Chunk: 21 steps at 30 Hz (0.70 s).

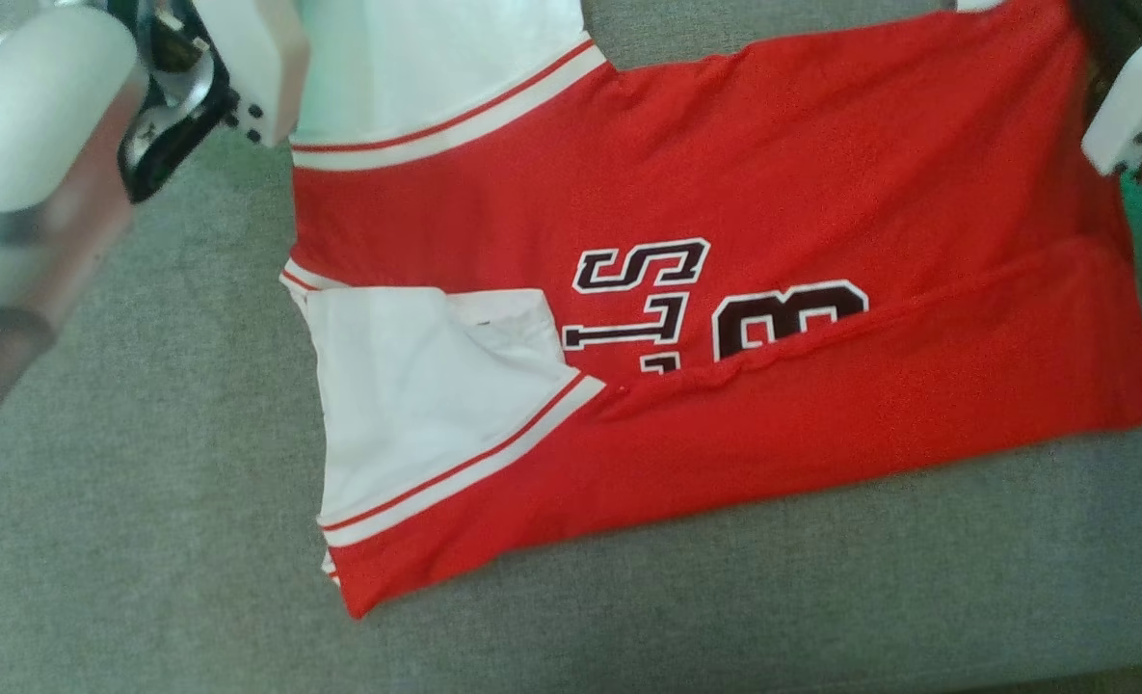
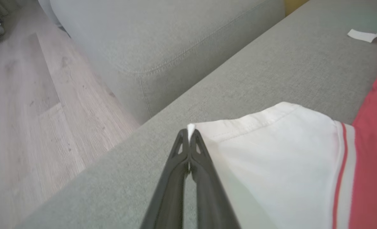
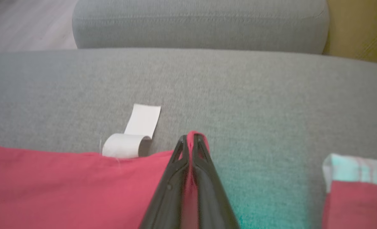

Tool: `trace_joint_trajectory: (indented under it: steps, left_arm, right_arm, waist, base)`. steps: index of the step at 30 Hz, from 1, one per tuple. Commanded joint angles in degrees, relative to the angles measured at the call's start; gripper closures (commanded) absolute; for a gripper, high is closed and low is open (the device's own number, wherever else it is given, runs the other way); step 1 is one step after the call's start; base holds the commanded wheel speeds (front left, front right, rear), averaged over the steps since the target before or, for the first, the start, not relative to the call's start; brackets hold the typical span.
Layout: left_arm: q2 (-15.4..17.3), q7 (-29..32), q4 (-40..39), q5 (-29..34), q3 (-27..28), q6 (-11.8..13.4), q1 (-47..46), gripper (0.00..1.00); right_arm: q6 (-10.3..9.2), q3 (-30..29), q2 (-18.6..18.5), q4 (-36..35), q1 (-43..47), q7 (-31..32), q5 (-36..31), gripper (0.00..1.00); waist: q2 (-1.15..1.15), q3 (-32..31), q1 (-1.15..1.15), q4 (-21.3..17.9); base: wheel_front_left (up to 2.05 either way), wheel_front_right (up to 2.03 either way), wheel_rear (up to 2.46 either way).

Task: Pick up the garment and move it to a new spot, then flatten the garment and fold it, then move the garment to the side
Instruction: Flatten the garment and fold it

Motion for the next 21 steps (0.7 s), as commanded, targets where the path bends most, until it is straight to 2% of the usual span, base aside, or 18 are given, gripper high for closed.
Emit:
trace_joint_trajectory:
  steps: [1,8,15,21]
  left_arm:
    - [1.99,-3.20,0.52,1.77,1.44,0.10,-5.12,1.00]
    - [0.47,-13.17,5.21,4.29,2.66,0.32,-7.76,1.00]
    - [0.41,-15.42,4.79,2.58,2.09,0.18,-5.17,1.00]
    - [2.86,-16.62,-0.03,-0.07,0.94,0.12,1.48,1.00]
  right_arm:
    - [-0.04,-0.19,-0.95,-0.01,-1.44,-2.61,0.75,1.00]
    - [-0.04,-0.99,-2.34,1.50,-3.20,-8.51,3.86,1.00]
    - [-0.04,-0.01,-5.26,-0.21,0.22,-11.05,6.58,1.00]
    - [-0.04,1.44,-7.55,-1.87,6.16,-13.64,8.42,1.00]
  waist:
    - [0.00,-0.31,0.00,0.01]
    - [0.00,-2.62,0.00,0.99]
    - [0.00,-5.56,0.00,2.50]
    - [0.00,-8.75,0.00,4.25]
  base:
    - [0.00,0.00,0.00]
    - [0.00,0.00,0.00]
    - [0.00,0.00,0.00]
    - [0.00,0.00,0.00]
